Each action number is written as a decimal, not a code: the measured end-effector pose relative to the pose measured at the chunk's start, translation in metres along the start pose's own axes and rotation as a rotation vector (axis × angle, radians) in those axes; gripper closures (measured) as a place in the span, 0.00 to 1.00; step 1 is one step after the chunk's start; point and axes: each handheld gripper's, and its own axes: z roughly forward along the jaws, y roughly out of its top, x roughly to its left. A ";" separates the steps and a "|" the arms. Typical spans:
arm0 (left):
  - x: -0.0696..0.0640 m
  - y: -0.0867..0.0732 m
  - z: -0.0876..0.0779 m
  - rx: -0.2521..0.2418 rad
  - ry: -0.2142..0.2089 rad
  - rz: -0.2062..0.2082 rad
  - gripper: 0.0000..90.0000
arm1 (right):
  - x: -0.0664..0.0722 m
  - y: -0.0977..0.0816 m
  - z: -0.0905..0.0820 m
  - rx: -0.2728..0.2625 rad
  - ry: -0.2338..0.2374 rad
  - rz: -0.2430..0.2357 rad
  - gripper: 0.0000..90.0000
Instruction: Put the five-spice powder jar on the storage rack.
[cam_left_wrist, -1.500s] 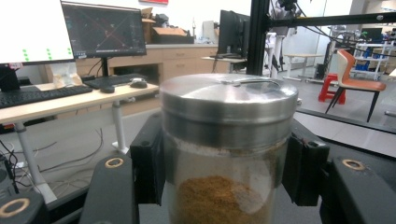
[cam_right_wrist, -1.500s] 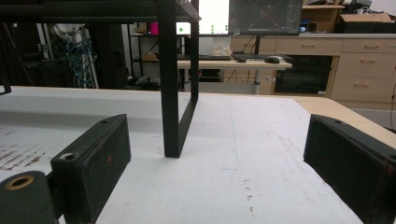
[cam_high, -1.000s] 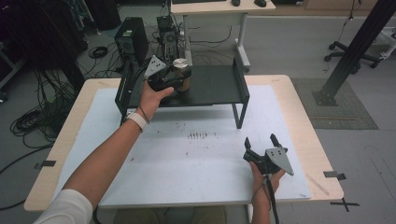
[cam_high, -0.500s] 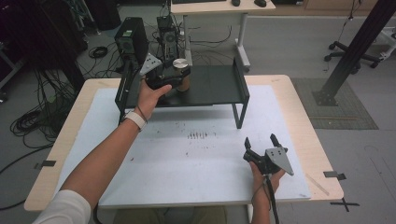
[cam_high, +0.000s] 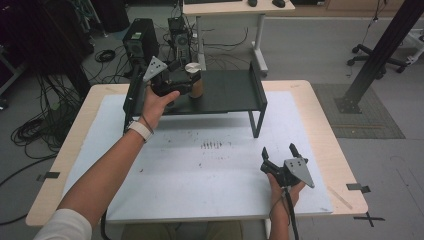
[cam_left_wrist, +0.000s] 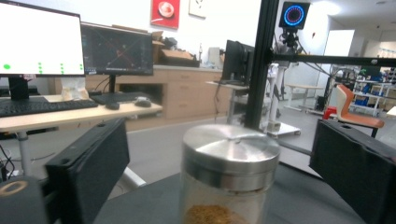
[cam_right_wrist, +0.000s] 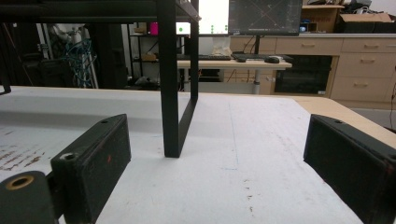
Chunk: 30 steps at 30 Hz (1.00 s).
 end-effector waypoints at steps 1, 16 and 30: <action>-0.001 0.001 -0.002 -0.007 0.000 0.000 0.03 | 0.000 0.000 0.000 -0.001 0.000 0.000 0.09; -0.009 0.015 -0.029 -0.054 0.010 0.015 0.01 | 0.000 0.000 0.000 -0.001 0.000 0.000 0.09; -0.014 0.023 -0.066 -0.094 0.016 0.030 0.00 | 0.000 0.000 0.000 0.001 0.000 0.000 0.09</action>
